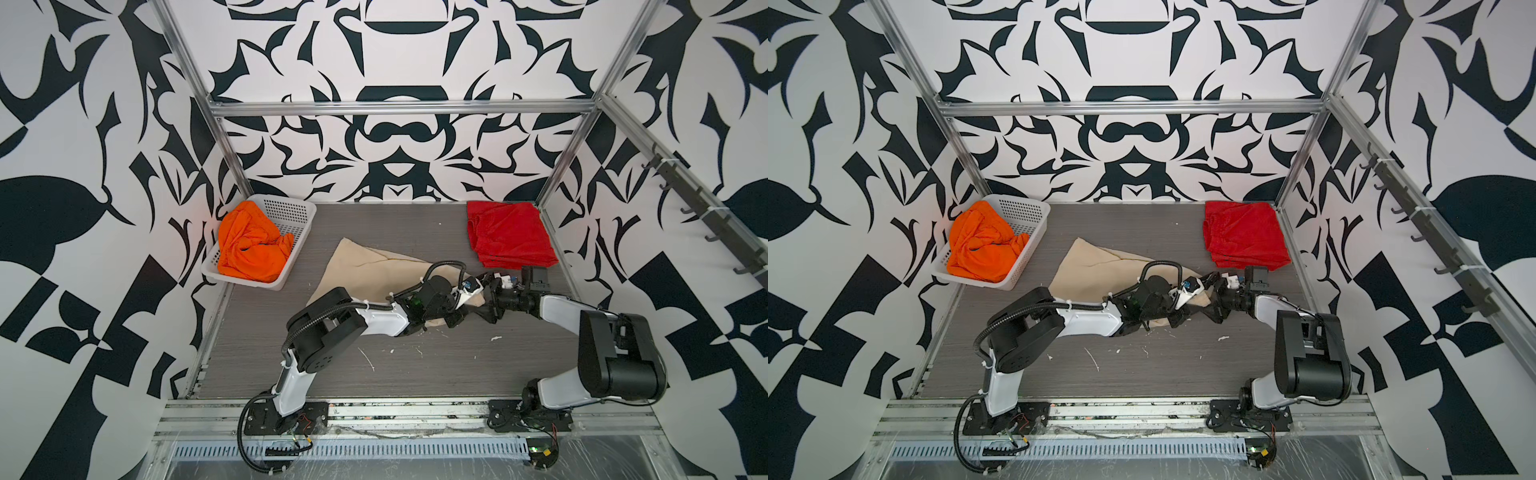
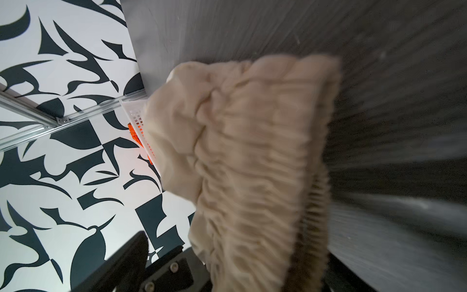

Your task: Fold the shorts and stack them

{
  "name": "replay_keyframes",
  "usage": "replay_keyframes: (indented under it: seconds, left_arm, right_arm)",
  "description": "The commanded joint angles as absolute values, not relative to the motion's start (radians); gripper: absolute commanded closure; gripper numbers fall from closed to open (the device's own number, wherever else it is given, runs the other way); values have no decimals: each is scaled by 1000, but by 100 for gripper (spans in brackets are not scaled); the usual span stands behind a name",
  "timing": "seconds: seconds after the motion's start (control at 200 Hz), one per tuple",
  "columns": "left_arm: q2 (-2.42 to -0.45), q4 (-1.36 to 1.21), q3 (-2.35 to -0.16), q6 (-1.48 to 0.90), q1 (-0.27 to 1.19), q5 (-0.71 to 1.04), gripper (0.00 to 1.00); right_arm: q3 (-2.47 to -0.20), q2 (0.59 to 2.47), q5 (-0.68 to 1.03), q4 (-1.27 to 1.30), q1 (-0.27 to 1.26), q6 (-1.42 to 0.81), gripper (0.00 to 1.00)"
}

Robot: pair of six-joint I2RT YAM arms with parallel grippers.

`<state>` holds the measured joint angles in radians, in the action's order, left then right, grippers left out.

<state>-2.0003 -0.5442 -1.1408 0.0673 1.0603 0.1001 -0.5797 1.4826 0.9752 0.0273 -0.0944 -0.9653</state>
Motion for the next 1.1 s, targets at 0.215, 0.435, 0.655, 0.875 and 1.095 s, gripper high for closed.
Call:
replay_keyframes:
  seconds: [0.215, 0.435, 0.655, 0.875, 1.095]
  left_arm:
    - [-1812, -415, -1096, -62, 1016, -8, 31]
    - [-1885, -174, -1239, -370, 862, 44, 35]
    - [-2068, -105, -1365, -530, 798, 103, 38]
    - [-2208, -13, -1436, -661, 701, 101, 38]
    - [-2195, 53, -1379, -644, 611, 10, 35]
  right_arm:
    - [-575, 1533, 899, -55, -88, -817, 29]
    - [-609, 1509, 798, -216, -87, -684, 73]
    - [-619, 1478, 756, -271, -78, -634, 84]
    - [-627, 1448, 737, -334, -71, -596, 87]
    - [-672, 1388, 653, -462, -71, -550, 90]
